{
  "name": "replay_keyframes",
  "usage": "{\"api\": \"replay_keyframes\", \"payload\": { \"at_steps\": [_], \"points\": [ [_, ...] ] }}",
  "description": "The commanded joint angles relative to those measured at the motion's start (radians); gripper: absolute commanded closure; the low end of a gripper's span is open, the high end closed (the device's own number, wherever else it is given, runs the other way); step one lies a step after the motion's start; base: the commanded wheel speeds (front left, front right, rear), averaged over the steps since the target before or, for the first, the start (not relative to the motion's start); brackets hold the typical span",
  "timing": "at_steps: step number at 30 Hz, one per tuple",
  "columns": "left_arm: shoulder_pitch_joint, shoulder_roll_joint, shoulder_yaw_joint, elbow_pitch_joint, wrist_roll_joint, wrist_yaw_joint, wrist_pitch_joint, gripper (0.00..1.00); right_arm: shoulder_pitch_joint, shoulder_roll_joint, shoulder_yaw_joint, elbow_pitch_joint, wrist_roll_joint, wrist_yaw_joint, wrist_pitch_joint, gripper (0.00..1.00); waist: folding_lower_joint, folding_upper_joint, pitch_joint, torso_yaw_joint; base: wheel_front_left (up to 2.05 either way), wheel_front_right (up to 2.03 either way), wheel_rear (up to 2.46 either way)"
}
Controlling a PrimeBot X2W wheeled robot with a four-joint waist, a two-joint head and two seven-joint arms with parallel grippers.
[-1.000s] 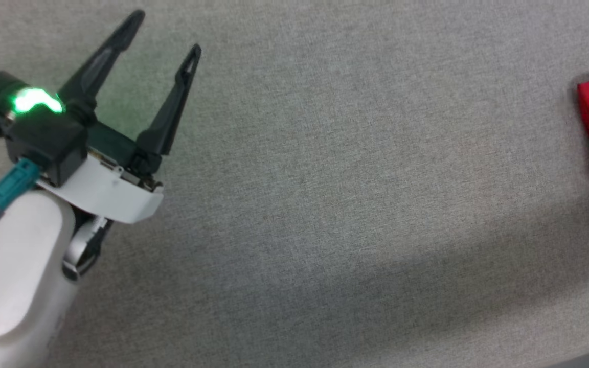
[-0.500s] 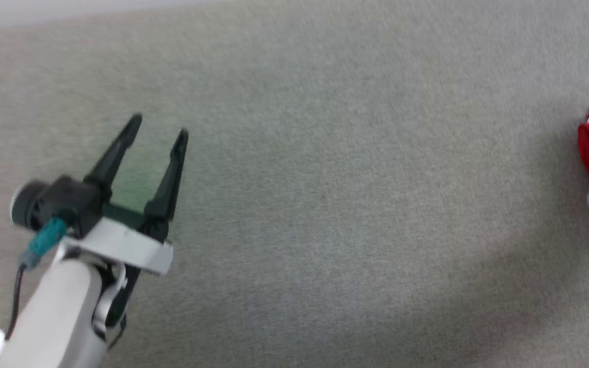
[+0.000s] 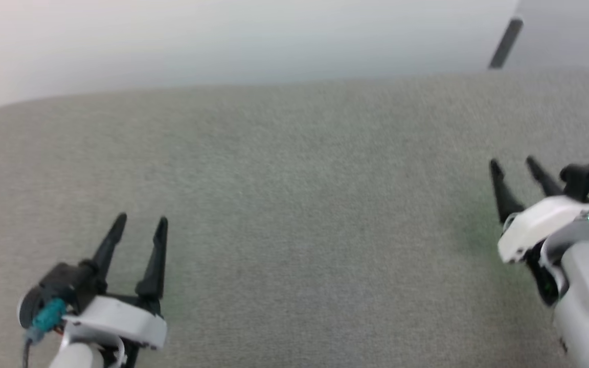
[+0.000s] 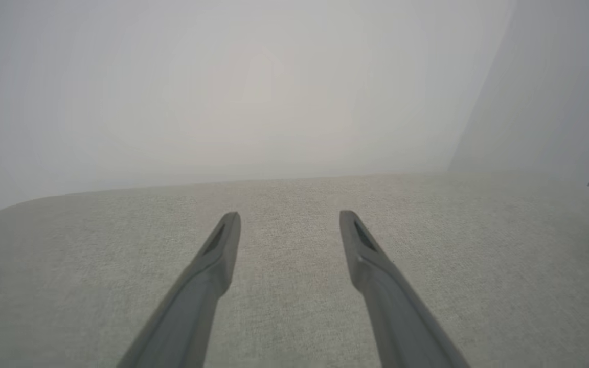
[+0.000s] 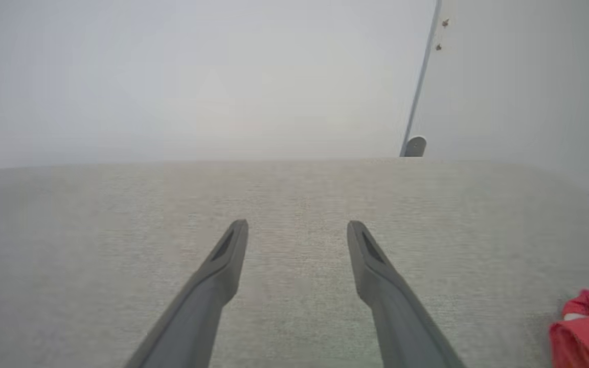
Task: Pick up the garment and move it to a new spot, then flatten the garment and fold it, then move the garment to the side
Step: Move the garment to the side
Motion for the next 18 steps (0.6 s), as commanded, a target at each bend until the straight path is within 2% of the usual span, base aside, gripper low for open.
{"api": "replay_keyframes", "payload": {
  "at_steps": [1, 6, 11, 18],
  "points": [
    [0.028, -0.007, 0.006, 0.003, 0.014, -0.009, 0.001, 0.00, 0.045, -0.008, 0.019, -0.031, 0.026, -0.001, -0.004, 0.00, -0.0001, 0.0000, -0.110, 0.085, 0.00, 0.00, 0.00],
    [0.091, -0.031, 0.036, 0.009, 0.021, -0.022, 0.001, 0.00, 0.177, -0.046, 0.033, -0.174, 0.089, -0.001, -0.005, 0.00, -0.0001, 0.0000, -0.170, 0.104, 0.00, 0.00, 0.00],
    [0.138, -0.045, 0.048, -0.005, 0.030, -0.027, 0.001, 0.00, 0.328, -0.074, -0.047, -0.326, 0.079, -0.001, -0.006, 0.00, -0.0001, 0.0000, -0.197, 0.120, 0.00, 0.00, 0.00],
    [0.215, -0.062, 0.083, -0.050, 0.024, -0.031, 0.001, 0.00, 0.499, -0.058, -0.149, -0.502, 0.026, -0.001, 0.015, 0.00, -0.0001, 0.0000, -0.209, 0.120, 0.00, 0.00, 0.00]
  ]
}}
